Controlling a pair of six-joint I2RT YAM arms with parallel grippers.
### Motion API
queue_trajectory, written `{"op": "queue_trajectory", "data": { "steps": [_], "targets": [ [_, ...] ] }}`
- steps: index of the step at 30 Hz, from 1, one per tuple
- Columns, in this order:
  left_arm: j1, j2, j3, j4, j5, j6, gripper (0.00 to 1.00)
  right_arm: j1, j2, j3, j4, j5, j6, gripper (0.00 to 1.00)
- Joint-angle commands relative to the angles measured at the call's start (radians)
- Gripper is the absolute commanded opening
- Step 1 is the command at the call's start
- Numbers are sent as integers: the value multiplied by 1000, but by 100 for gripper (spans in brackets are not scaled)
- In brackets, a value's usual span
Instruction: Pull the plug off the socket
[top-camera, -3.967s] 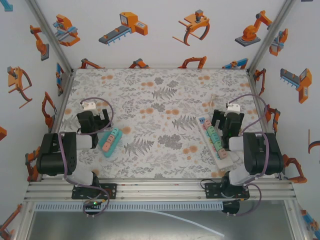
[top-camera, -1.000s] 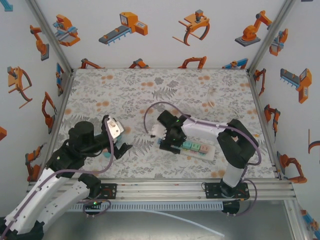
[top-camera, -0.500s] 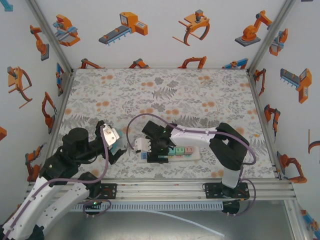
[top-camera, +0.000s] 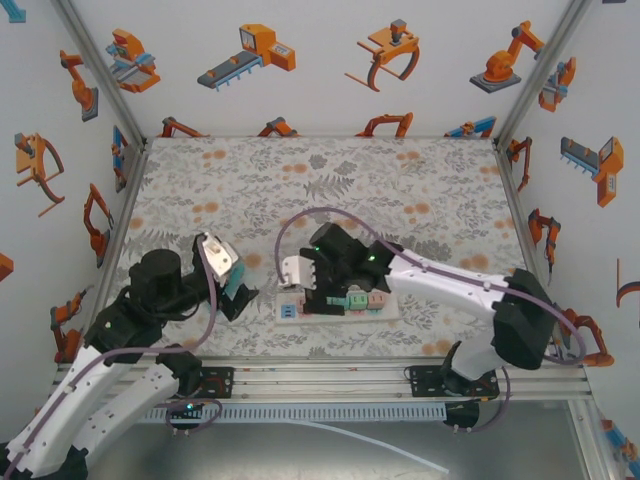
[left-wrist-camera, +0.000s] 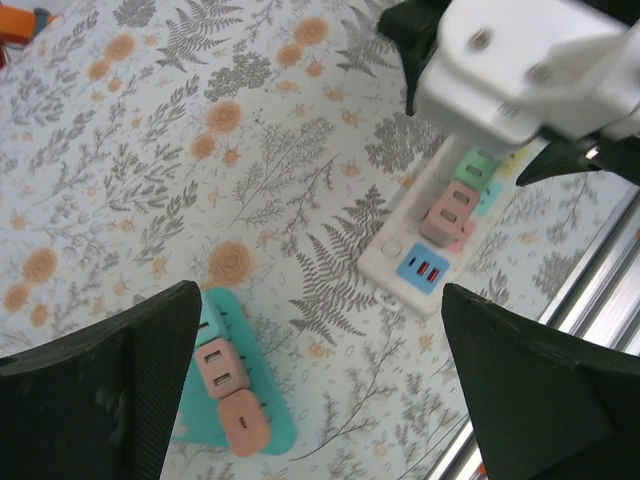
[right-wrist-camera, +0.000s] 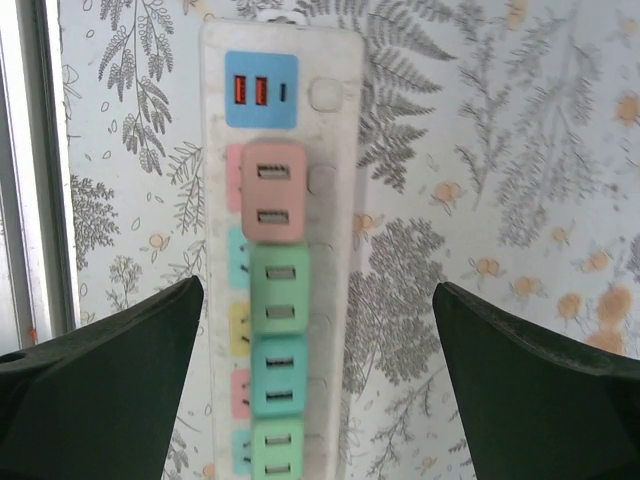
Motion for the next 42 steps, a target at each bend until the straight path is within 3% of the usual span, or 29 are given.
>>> {"op": "queue_trajectory", "data": {
  "steps": [1,5,9,15,21,28,31,38,42],
  "targets": [
    [-5,55,-5,88,-90,-272,97,-115,-136,-92,52,-107,14,83],
    [-6,135,-5,76,-187,-538,99,-257,-288,-200,15,-221,-81,83],
    [-6,229,-25,60,-161,-717,98,-386,-387,-256,-84,-249,-136,83],
    [-5,320,-122,115,-134,-896,90,-447,-359,-273,-234,-262,-194,78],
    [-5,372,-171,125,-148,-937,82,-447,-245,-275,-228,-363,-223,73],
    [-5,501,-183,181,-29,-865,65,-447,-193,-303,-120,-358,-257,59],
    [-5,569,-182,204,-26,-880,62,-447,-182,-298,-133,-348,-274,50],
    [-5,667,-199,270,-35,-911,61,-443,-194,-317,-129,-330,-283,41],
    [-7,720,-197,304,25,-894,60,-439,-191,-324,-118,-322,-283,38]
  ]
}}
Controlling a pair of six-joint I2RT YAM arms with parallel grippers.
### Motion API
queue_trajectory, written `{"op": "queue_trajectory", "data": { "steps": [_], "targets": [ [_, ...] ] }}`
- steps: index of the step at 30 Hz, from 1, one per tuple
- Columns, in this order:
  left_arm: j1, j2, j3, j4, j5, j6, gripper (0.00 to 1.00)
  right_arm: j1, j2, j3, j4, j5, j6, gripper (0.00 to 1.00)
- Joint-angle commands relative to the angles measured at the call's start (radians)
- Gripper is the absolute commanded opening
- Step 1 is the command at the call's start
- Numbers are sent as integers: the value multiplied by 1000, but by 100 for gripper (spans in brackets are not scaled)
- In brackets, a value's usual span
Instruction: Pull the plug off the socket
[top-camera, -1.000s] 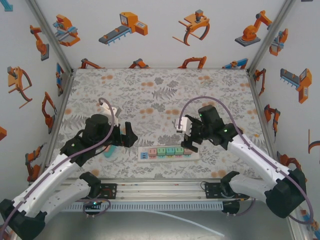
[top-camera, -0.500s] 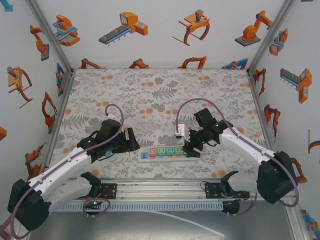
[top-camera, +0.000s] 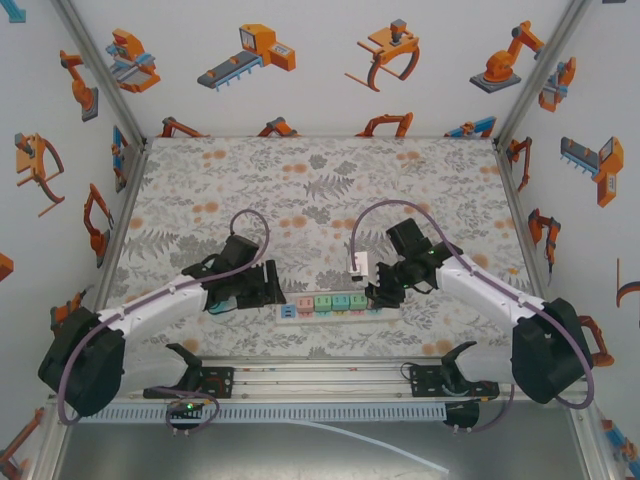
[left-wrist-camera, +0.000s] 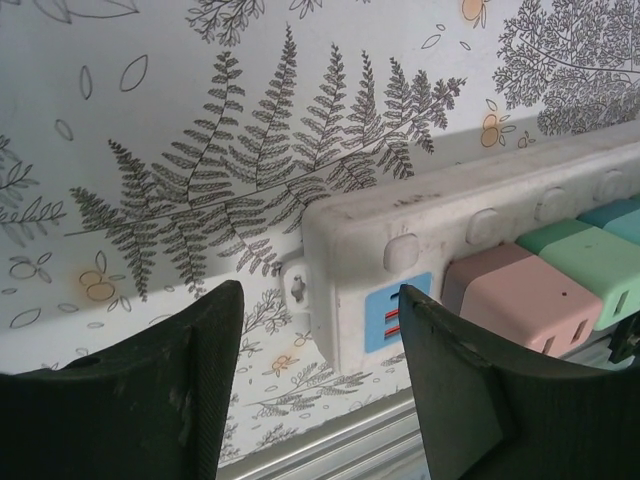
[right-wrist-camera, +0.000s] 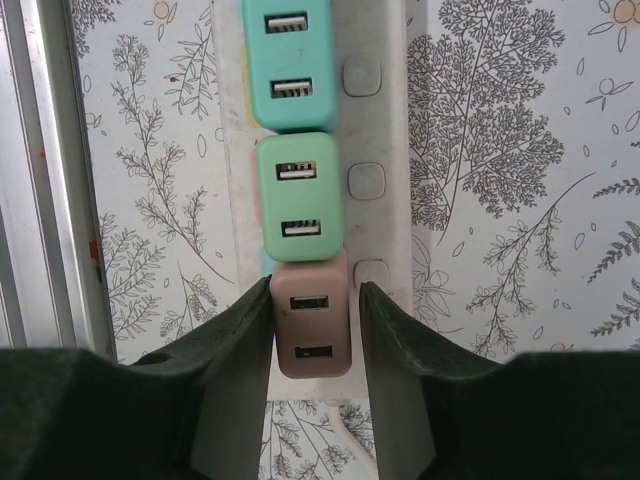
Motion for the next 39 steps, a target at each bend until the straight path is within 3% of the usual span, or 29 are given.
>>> {"op": "queue_trajectory", "data": {
  "steps": [1,7,13,17,21,28,39],
  "targets": [
    [-7,43,-3,41,76,9,59,3,-4,-10,16,7,-18,37],
    [-36,116,27,-3,110,62,53,5,3,2,23,-4,-12,32],
    [-57,157,35,-46,76,73,49,6,-3,18,47,-6,-1,27],
    [-75,181,46,-115,-7,82,49,6,-3,37,35,-13,5,23],
    [-81,195,46,-165,-105,78,48,6,3,79,-4,-40,20,23],
    [-94,203,48,-196,-172,86,48,6,-7,109,-16,-76,25,22],
    [-97,139,76,-208,-168,86,50,1,-111,113,-41,6,58,21]
  ]
}}
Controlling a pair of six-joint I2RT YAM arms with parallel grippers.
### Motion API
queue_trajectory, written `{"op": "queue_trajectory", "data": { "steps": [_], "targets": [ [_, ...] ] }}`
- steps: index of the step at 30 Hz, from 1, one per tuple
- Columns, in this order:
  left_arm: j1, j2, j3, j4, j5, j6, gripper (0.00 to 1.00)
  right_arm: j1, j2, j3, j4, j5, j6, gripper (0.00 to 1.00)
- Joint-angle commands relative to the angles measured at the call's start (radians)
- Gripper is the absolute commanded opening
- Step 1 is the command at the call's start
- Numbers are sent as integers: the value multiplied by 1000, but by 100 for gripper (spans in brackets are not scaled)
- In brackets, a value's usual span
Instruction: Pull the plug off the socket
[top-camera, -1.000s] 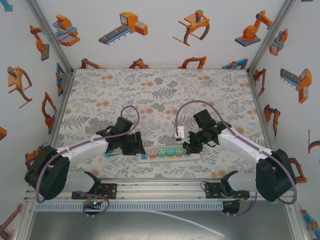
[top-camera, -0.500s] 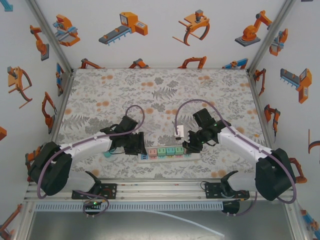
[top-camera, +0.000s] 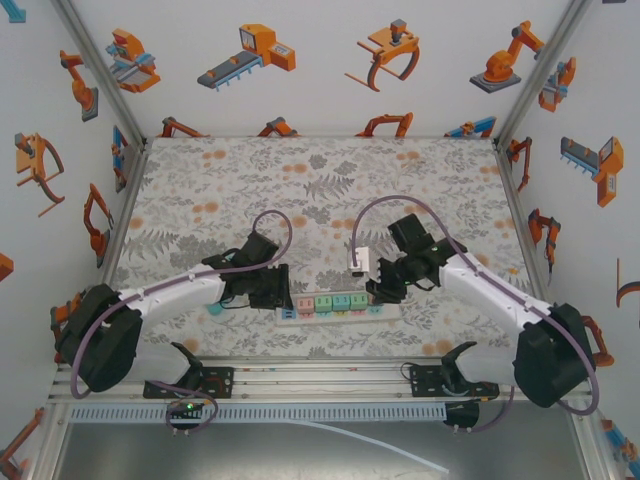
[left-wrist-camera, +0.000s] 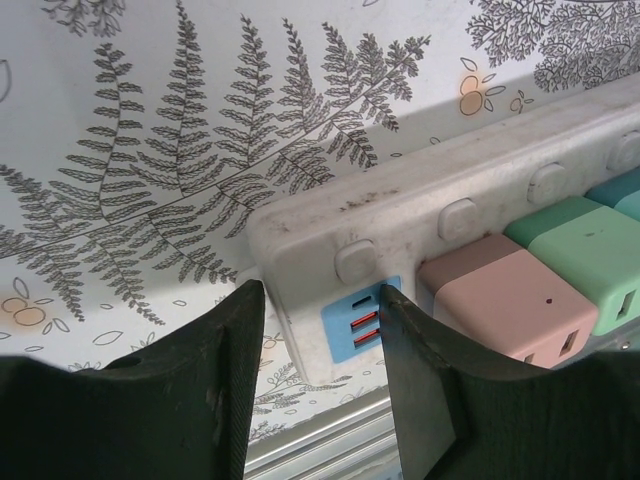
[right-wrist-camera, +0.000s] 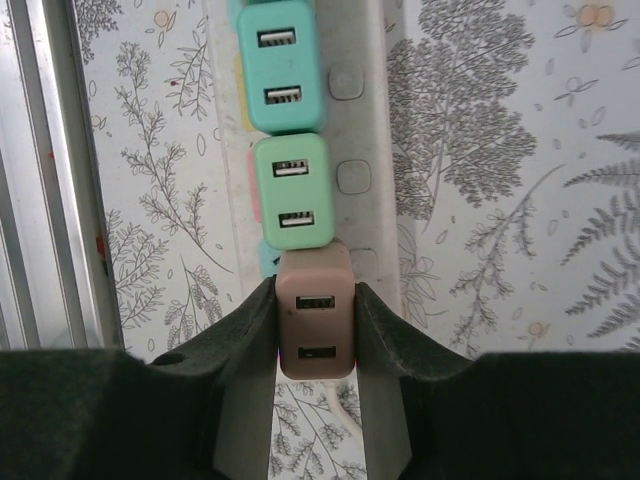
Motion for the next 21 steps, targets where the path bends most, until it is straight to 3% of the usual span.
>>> {"op": "queue_trajectory", "data": {
  "steps": [1,4,6,9,13,17,21],
  "targets": [
    [-1,-4,-19,-146,-128,43,51,-2,-82,59,20,-7,58,21],
    [0,-46,15,-150,-126,47,60,-12,-133,61,57,23,180,21],
    [0,-75,44,-151,-129,48,69,-21,-163,50,137,95,358,24],
    [0,-125,83,-150,-126,42,75,-49,-181,27,261,141,639,26],
    [0,-217,106,-135,-92,40,78,-88,-144,49,291,228,934,28],
    [-3,-342,74,-17,73,92,81,-181,-106,-16,418,197,1184,28],
    [-19,-436,23,145,247,126,85,-267,-85,-138,556,214,1324,27]
  ]
}}
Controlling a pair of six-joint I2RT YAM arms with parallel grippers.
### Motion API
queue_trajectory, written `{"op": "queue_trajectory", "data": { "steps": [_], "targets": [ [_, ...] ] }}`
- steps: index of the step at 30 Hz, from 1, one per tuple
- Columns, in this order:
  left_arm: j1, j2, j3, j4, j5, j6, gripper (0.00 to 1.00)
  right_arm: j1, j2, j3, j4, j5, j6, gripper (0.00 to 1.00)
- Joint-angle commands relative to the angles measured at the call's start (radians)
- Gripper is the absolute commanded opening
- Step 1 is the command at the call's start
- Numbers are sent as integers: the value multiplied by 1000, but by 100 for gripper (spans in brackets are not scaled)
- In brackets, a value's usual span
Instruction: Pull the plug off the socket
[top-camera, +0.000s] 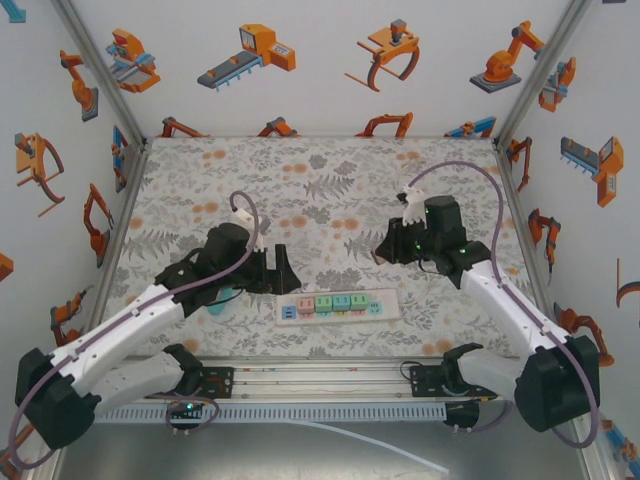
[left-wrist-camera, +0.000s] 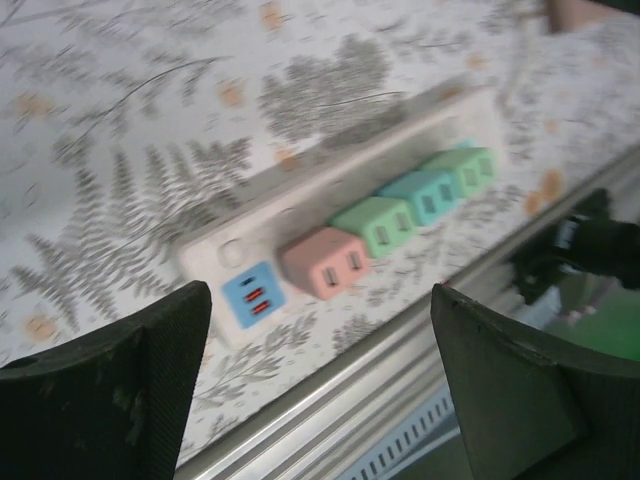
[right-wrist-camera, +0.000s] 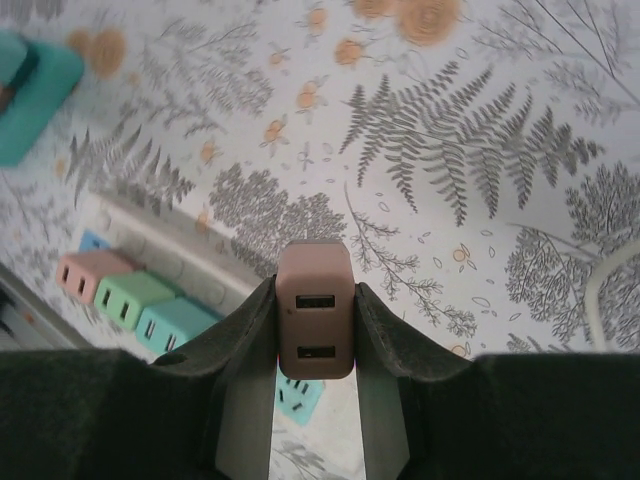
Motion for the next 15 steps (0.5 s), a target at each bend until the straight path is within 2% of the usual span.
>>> {"op": "queue_trajectory", "data": {
  "steps": [1,5,9,15],
  "targets": [
    [-20,-61,-45,161,187,55,87,-60,23,-105,171,6,249,27],
    [-35,-101,-72,194,207,62,91,-98,73,-203,318,-41,306,27],
    [-37,-107,-82,183,194,65,93,-107,122,-243,370,-29,308,28],
    [-38,-96,-80,165,168,67,95,-124,180,-282,406,-16,299,39]
  ]
}}
